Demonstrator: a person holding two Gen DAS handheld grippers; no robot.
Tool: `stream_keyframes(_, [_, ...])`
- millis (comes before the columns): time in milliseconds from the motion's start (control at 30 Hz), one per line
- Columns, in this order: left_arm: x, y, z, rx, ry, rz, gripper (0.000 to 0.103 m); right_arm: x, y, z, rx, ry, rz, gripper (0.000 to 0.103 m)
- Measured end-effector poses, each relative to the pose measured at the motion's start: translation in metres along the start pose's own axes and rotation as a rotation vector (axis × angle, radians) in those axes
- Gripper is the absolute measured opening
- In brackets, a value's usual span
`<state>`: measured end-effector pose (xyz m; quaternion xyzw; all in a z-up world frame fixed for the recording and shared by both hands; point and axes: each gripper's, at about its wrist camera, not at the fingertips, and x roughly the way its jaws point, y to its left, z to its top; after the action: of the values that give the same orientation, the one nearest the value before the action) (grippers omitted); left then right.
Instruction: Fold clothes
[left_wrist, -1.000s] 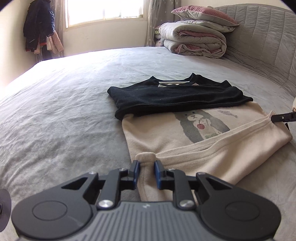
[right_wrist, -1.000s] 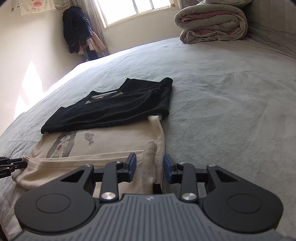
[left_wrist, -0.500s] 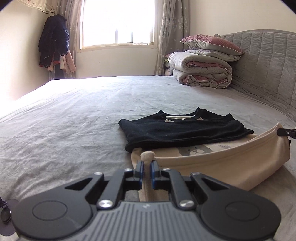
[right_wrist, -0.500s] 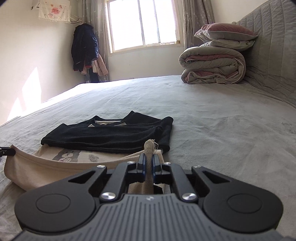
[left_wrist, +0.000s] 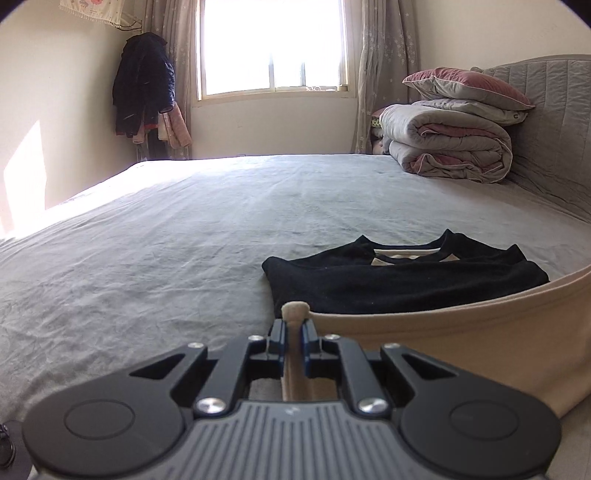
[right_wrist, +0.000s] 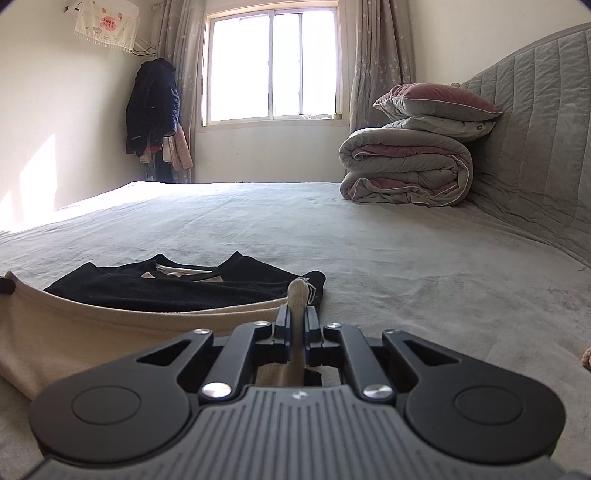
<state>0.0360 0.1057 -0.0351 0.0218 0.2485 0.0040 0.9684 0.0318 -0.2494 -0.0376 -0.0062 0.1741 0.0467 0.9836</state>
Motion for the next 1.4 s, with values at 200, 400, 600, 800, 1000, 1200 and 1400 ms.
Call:
stream_keyframes(200, [0.038,-0.004,-0.013,0.002,0.137,0.052,0.009,0.030,0.004,-0.015,-0.042,0.114,-0.016,0.008])
stream_keyframes(400, [0.042,-0.015,-0.018,0.079,0.116,0.095,0.014,0.044,0.000,-0.021,-0.029,0.199,-0.007,0.008])
stream_keyframes(600, [0.025,-0.014,-0.005,0.037,0.079,0.099,0.042,0.034,0.000,-0.013,-0.019,0.178,-0.031,0.036])
stream_keyframes(800, [0.000,-0.030,-0.005,0.087,0.052,-0.041,0.042,0.014,0.028,-0.003,-0.034,0.158,0.065,0.040])
stream_keyframes(1000, [-0.010,-0.065,-0.026,0.247,0.077,-0.183,0.043,0.000,0.077,-0.014,-0.110,0.195,0.225,0.040])
stream_keyframes(1200, [-0.015,-0.062,-0.051,0.371,0.072,-0.246,0.047,-0.006,0.094,-0.039,-0.251,0.220,0.297,0.046])
stream_keyframes(1400, [-0.021,-0.025,-0.052,0.275,0.102,-0.274,0.059,-0.010,0.061,-0.039,-0.171,0.229,0.334,0.051])
